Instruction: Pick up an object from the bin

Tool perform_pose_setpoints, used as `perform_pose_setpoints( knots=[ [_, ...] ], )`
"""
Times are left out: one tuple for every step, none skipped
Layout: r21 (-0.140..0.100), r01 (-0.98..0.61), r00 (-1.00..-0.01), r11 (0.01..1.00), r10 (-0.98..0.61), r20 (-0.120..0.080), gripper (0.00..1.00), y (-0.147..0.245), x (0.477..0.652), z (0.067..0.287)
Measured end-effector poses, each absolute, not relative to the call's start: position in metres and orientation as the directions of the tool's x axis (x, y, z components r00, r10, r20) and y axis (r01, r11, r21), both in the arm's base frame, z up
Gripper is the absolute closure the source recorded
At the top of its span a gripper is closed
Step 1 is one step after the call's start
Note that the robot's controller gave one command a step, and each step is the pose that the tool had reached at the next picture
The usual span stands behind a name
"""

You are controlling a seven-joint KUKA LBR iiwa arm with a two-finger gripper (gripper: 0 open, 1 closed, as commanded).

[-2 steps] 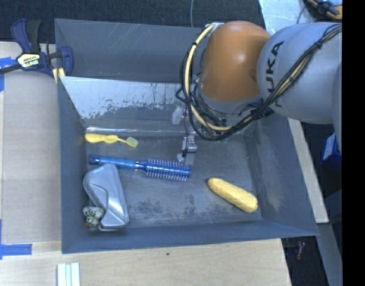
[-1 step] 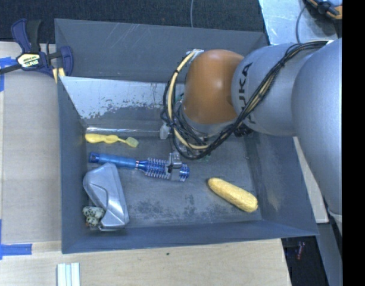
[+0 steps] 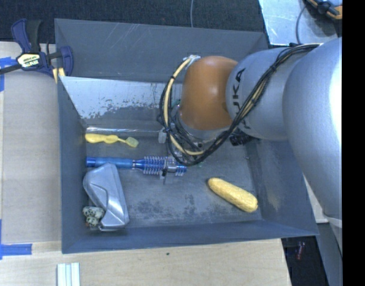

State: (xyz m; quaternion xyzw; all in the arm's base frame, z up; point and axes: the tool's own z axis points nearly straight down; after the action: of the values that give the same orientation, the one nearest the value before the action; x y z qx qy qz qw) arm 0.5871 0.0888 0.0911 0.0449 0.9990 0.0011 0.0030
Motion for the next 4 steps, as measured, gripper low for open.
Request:
perform_pose_setpoints(
  knots=[
    [0.003,0.078,-0.997,0.997,0.078,-0.002,0.0,0.128,0.573,0.101],
    [-0.001,0.032,-0.999,0.999,0.032,-0.008,0.0,0.115,0.587,0.068],
    [0.0,-0.026,-1.0,1.0,-0.026,-0.007,1.0,0.114,0.586,0.07],
    [0.0,-0.039,-0.999,0.999,-0.039,-0.006,1.0,0.114,0.586,0.07]
  ],
)
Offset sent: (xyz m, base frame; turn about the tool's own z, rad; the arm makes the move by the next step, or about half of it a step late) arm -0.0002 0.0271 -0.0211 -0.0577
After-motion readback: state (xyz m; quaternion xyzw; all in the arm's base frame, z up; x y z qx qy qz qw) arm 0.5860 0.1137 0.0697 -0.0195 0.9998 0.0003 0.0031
